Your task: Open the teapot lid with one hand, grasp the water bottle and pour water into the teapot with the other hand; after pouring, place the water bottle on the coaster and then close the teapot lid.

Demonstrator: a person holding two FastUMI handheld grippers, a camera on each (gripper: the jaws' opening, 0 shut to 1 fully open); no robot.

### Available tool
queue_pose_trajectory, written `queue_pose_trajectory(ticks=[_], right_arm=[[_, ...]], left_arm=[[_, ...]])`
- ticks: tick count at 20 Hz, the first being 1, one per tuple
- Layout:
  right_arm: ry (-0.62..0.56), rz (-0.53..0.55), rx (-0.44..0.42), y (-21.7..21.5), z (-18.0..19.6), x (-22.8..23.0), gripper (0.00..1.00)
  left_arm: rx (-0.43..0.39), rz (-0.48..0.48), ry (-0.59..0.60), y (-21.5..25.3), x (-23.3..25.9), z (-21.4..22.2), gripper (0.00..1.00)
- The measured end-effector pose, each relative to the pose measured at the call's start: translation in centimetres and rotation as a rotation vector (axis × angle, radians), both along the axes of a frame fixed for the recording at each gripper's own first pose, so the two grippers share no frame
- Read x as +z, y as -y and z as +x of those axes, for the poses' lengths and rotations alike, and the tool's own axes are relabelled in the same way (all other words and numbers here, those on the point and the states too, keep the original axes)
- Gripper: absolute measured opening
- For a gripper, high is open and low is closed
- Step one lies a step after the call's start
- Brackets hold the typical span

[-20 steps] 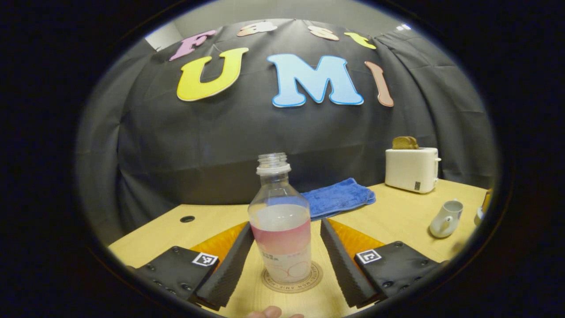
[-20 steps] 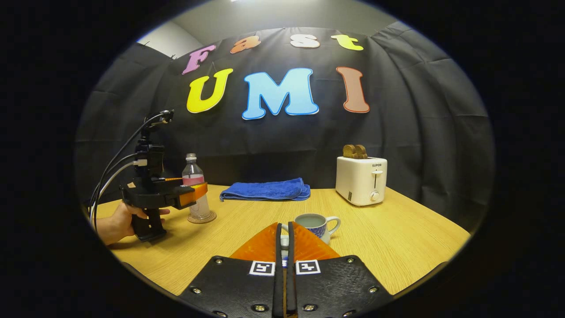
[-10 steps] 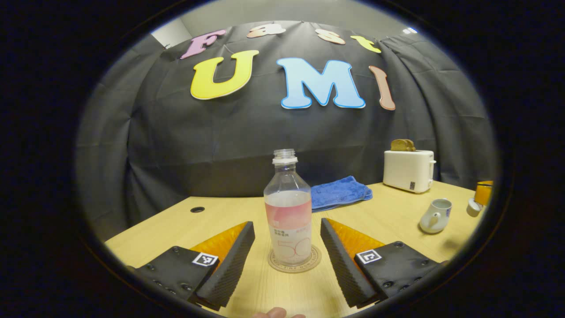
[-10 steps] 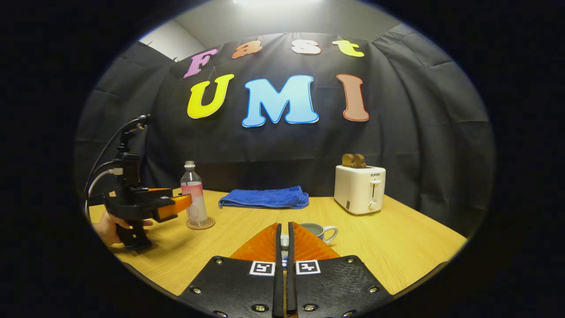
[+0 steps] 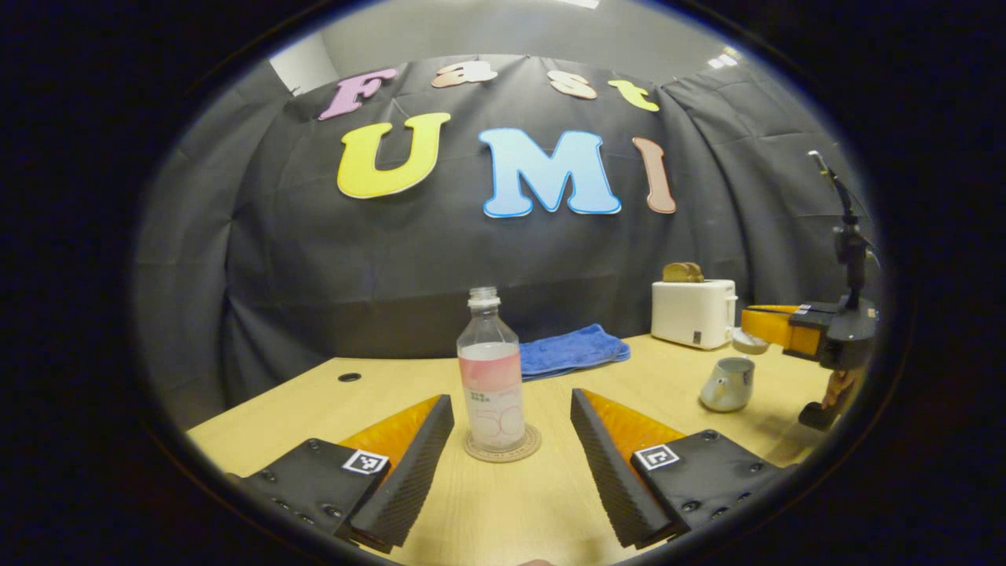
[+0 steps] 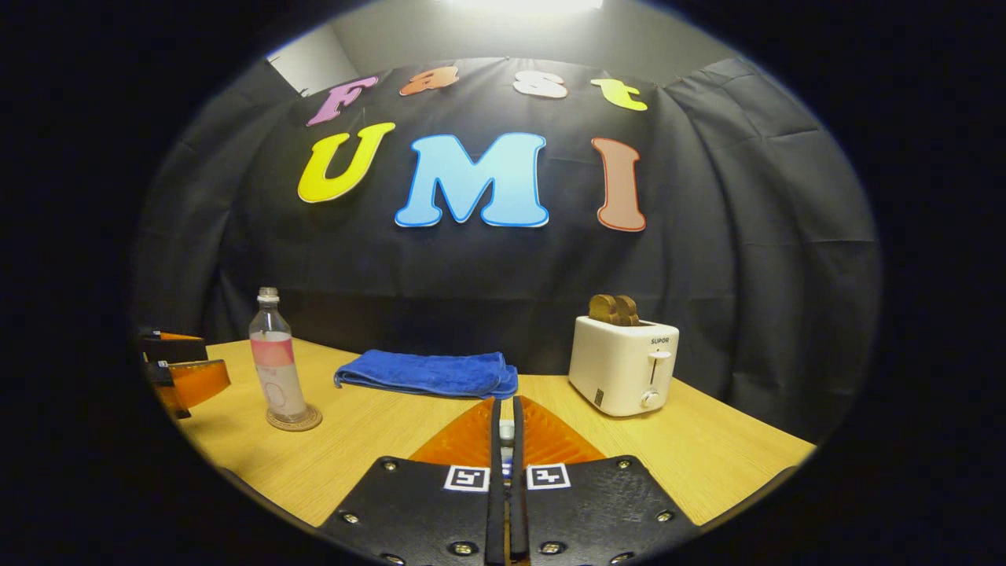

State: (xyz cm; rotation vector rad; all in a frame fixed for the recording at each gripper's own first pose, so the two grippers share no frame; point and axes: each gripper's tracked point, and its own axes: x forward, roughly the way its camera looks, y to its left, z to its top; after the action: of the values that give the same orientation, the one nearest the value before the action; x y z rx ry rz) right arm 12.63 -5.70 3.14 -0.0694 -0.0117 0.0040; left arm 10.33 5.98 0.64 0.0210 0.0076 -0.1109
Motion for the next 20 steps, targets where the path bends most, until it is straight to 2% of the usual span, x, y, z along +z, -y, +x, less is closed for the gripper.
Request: queue_pose_trajectory(ticks=[5, 8, 12, 18, 20], right_arm=[[-0.017, -0.007, -0.036, 0.6, 1.2, -1.1, 0.03], [-0.042, -0.007, -0.042, 0.4, 1.9, -2.0, 0.03], [-0.047, -0.001, -0.055, 0.8, 2.2, -2.4, 0.03], [-0.068, 0.0, -0.063, 0.9, 2.4, -3.1, 0.03], [-0.078, -0.03, -0.066, 0.7, 2.4, -3.1, 0.08]], left_arm=[[-0.021, -0.055, 0.006, 1.3, -0.5, -0.8, 1.0], [-0.01, -0.052, 0.017, 0.6, -0.1, -0.9, 1.0], [-0.007, -0.1, 0.029, 0.3, 0.4, -1.3, 1.0], [-0.02, -0.095, 0.012, 1.0, -0.3, -1.3, 1.0], [-0.014, -0.084, 0.016, 0.8, -0.1, -1.5, 1.0]])
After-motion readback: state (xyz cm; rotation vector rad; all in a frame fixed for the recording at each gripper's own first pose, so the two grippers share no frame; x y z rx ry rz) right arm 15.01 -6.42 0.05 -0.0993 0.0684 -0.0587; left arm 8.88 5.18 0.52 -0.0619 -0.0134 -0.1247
